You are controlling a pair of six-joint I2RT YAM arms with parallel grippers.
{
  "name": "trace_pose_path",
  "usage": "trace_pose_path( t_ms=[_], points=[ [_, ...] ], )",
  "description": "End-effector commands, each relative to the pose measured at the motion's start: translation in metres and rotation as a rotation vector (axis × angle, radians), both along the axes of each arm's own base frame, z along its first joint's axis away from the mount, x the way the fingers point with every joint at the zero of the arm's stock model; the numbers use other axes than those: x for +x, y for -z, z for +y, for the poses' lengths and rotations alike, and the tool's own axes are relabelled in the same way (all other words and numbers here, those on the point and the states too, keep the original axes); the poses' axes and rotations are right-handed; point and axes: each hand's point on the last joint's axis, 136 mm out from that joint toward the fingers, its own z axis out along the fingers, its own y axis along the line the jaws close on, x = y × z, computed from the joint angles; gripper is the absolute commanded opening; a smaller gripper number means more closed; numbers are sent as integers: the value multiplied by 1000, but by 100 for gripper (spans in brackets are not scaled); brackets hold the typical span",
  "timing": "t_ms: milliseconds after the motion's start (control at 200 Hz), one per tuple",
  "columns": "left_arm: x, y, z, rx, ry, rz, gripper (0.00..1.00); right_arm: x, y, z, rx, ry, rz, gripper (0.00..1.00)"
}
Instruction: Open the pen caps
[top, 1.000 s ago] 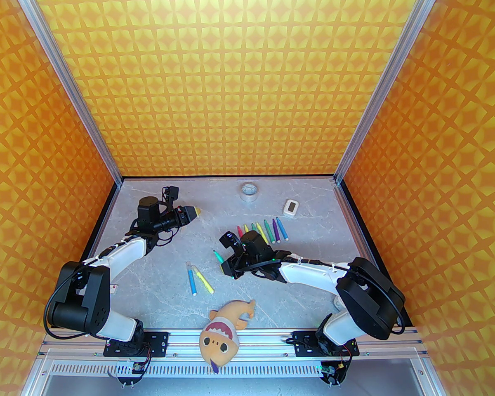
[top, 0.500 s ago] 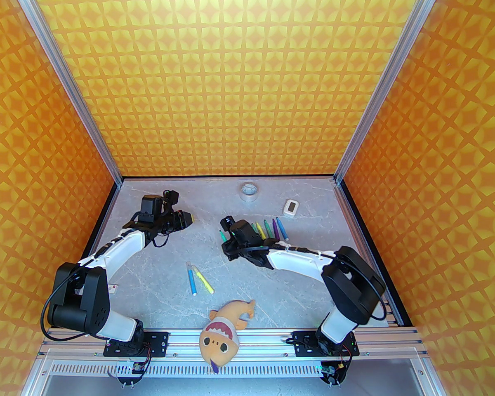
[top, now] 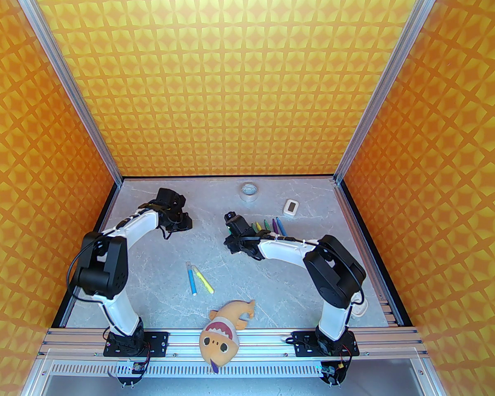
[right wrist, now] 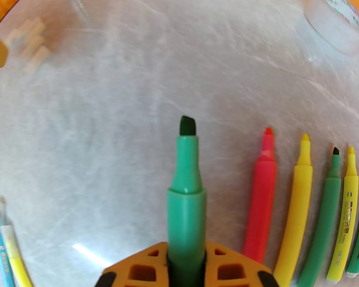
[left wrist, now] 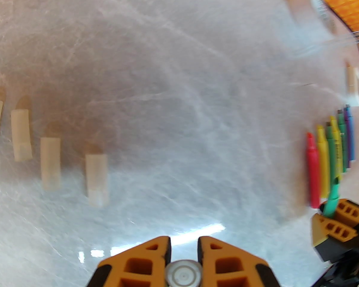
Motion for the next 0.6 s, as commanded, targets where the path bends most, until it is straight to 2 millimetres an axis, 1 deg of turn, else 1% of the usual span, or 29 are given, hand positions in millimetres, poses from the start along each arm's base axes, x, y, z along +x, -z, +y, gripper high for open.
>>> trace_pose_path(
  t_ms=[0, 215, 375, 595],
  points=[
    [4, 2, 4, 66, 33, 26, 0, 13, -2, 0, -7, 31, -18, 0],
    [10, 15, 0, 82, 58, 77, 1, 20, 5, 3, -23, 28, -13, 0],
    [9, 28, -2, 94, 76, 118, 3, 22, 15, 2, -45, 35, 1, 0],
    [7, 40, -3, 101, 85, 147, 6, 23, 22, -2, -67, 46, 8, 1]
  ],
)
